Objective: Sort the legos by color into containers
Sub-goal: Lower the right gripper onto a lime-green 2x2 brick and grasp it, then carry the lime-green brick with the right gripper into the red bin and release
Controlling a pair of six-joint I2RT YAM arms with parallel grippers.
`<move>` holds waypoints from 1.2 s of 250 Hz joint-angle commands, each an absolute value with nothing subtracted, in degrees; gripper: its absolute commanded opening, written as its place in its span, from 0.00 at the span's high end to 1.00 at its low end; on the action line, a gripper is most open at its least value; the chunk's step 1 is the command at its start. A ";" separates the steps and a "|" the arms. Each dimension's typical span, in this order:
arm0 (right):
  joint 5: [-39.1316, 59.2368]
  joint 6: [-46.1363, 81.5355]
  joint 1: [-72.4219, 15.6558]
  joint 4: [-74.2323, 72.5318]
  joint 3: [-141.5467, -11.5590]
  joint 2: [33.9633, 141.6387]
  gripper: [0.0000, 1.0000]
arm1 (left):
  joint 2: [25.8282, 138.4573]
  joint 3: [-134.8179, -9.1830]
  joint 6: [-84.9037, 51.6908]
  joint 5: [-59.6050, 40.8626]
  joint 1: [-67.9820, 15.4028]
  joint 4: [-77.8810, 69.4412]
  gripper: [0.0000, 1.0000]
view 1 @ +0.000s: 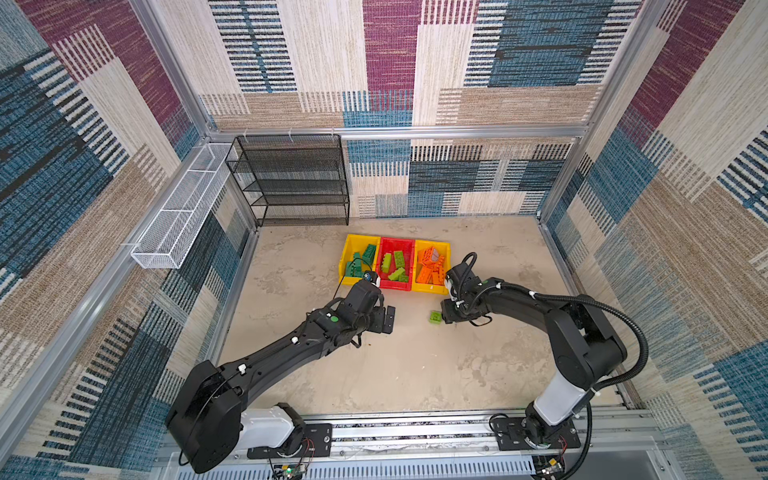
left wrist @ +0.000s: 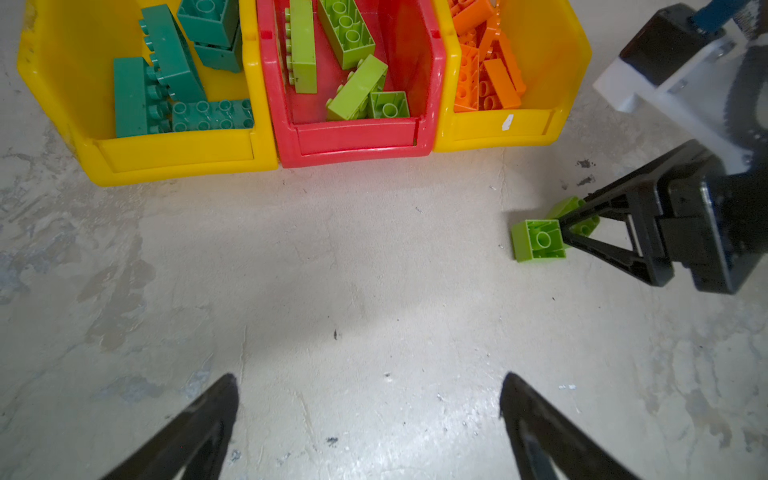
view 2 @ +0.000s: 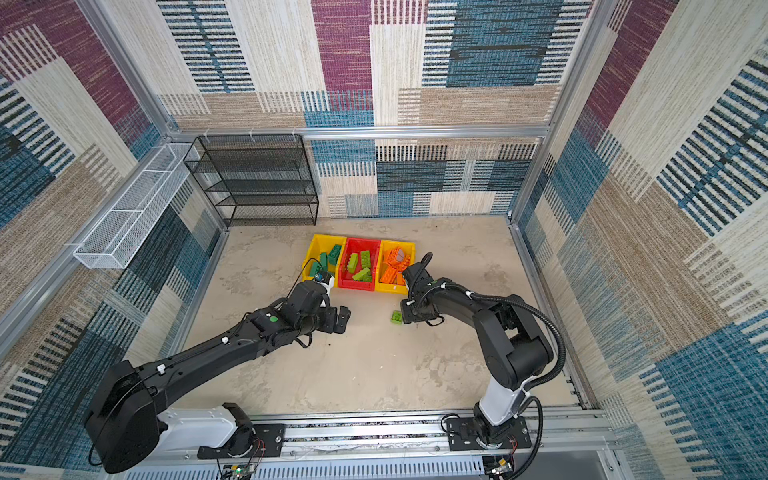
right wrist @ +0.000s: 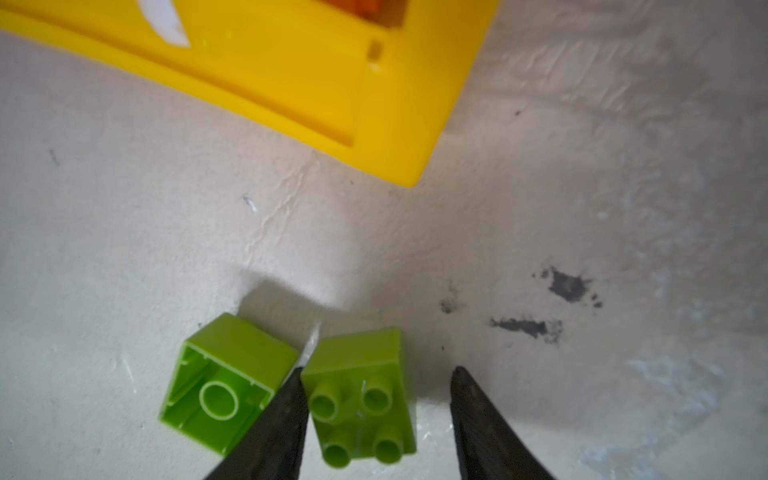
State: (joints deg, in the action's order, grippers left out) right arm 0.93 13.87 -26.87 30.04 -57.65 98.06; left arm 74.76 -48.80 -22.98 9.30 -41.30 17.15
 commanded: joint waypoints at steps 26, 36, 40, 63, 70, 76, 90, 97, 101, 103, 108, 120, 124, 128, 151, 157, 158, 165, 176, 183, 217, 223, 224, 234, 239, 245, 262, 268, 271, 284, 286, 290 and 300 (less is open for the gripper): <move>1.92 13.27 -26.86 29.44 -57.52 97.46 0.64 | 74.10 -49.06 -24.28 12.65 -41.24 18.71 0.01; 2.10 13.38 -26.89 29.66 -57.39 96.96 0.66 | 73.92 -49.01 -24.26 12.90 -41.18 18.63 0.01; 2.11 13.51 -26.88 29.91 -57.41 96.72 0.66 | 73.86 -48.88 -24.21 12.96 -41.22 18.63 0.01; 3.21 14.01 -26.89 31.86 -59.79 95.27 0.67 | 73.69 -48.91 -24.04 13.09 -41.12 18.62 0.01; 3.61 14.18 -26.89 32.52 -61.04 94.81 0.67 | 73.61 -48.90 -24.08 13.05 -41.00 18.79 0.01; 3.89 14.33 -26.89 33.05 -62.36 94.54 0.67 | 73.48 -48.92 -24.17 12.93 -40.89 18.88 0.01; 5.01 14.54 -26.85 33.83 -66.00 94.37 0.66 | 73.17 -48.85 -24.34 12.63 -40.61 18.73 0.01; 5.78 14.69 -26.86 34.01 -67.97 94.46 0.66 | 73.02 -48.71 -24.43 12.50 -40.44 18.73 0.01; 6.26 14.83 -26.89 34.15 -69.18 94.79 0.66 | 72.88 -48.62 -24.43 12.48 -40.28 18.73 0.01; 6.55 14.89 -26.87 34.11 -69.77 94.93 0.66 | 72.80 -48.59 -24.43 12.48 -40.26 18.68 0.01; 7.38 15.02 -26.89 34.06 -71.30 95.32 0.65 | 72.63 -48.49 -24.39 12.41 -40.13 18.72 0.01; 9.55 15.35 -26.89 33.53 -74.94 96.71 0.65 | 72.31 -48.16 -24.44 12.39 -39.76 18.72 0.01; 10.29 15.50 -26.89 33.30 -75.88 97.32 0.65 | 72.17 -48.05 -24.43 12.35 -39.70 18.72 0.01; 11.05 15.66 -26.85 33.04 -77.07 97.99 0.65 | 72.07 -47.93 -24.43 12.31 -39.60 18.69 0.01; 14.85 16.57 -26.89 30.95 -83.86 102.86 0.65 | 71.25 -47.40 -24.02 12.13 -38.90 19.32 0.01; 15.45 16.75 -26.83 30.65 -85.28 104.04 0.65 | 71.01 -47.31 -23.84 12.13 -38.72 19.54 0.01; 15.55 16.86 -26.82 30.53 -85.53 104.27 0.65 | 71.01 -47.30 -23.79 12.13 -38.70 19.53 0.01; 16.37 17.04 -26.86 30.33 -87.61 105.92 0.65 | 70.65 -47.20 -23.57 12.13 -38.49 19.80 0.01; 17.40 17.27 -26.98 29.98 -90.45 108.36 0.65 | 70.16 -47.11 -23.13 12.13 -38.20 20.31 0.01; 17.98 17.39 -27.07 29.80 -91.51 109.75 0.65 | 69.87 -47.05 -22.87 12.22 -38.07 20.70 0.01; 18.38 16.44 -27.94 30.21 -100.15 116.17 0.64 | 68.91 -46.93 -21.58 12.31 -37.05 21.86 0.01; 18.53 16.21 -28.03 30.42 -101.36 117.31 0.64 | 68.90 -47.03 -21.39 12.22 -36.91 21.96 0.01; 18.58 16.15 -28.03 30.46 -101.53 117.54 0.64 | 68.90 -47.02 -21.37 12.22 -36.91 21.97 0.01; 18.72 15.93 -28.12 30.96 -103.49 119.44 0.64 | 69.07 -47.33 -21.02 12.00 -36.70 22.15 0.01; 18.82 15.81 -28.15 31.09 -104.41 120.28 0.63 | 69.18 -47.56 -20.77 11.91 -36.65 22.30 0.01; 18.85 15.78 -28.21 31.15 -105.34 121.16 0.63 | 69.42 -47.89 -20.51 11.71 -36.57 22.56 0.01; 19.54 15.51 -28.21 31.91 -108.73 124.03 0.56 | 70.33 -49.05 -19.80 11.10 -36.56 23.18 0.01; 19.72 15.47 -28.16 32.35 -110.19 125.09 0.52 | 70.79 -49.42 -19.64 10.71 -36.56 23.39 0.01; 19.79 15.46 -28.21 32.55 -110.93 125.60 0.50 | 70.98 -49.69 -19.54 10.58 -36.56 23.51 0.01; 19.94 15.25 -28.21 33.75 -114.13 127.59 0.38 | 72.04 -50.42 -19.43 9.87 -36.56 23.93 0.01; 19.97 15.15 -28.21 33.99 -114.69 127.85 0.35 | 72.15 -50.55 -19.49 9.78 -36.52 23.98 0.01; 19.95 15.05 -28.21 34.36 -115.62 128.34 0.31 | 72.40 -50.74 -19.63 9.64 -36.52 24.27 0.01; 20.04 14.74 -28.21 35.16 -117.81 129.12 0.23 | 73.02 -51.22 -20.10 8.94 -36.55 24.72 0.01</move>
State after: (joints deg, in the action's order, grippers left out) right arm 18.76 15.94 -28.21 33.19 -112.77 126.87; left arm 71.59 -49.63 -21.19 11.53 -36.60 22.57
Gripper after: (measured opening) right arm 0.670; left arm 0.988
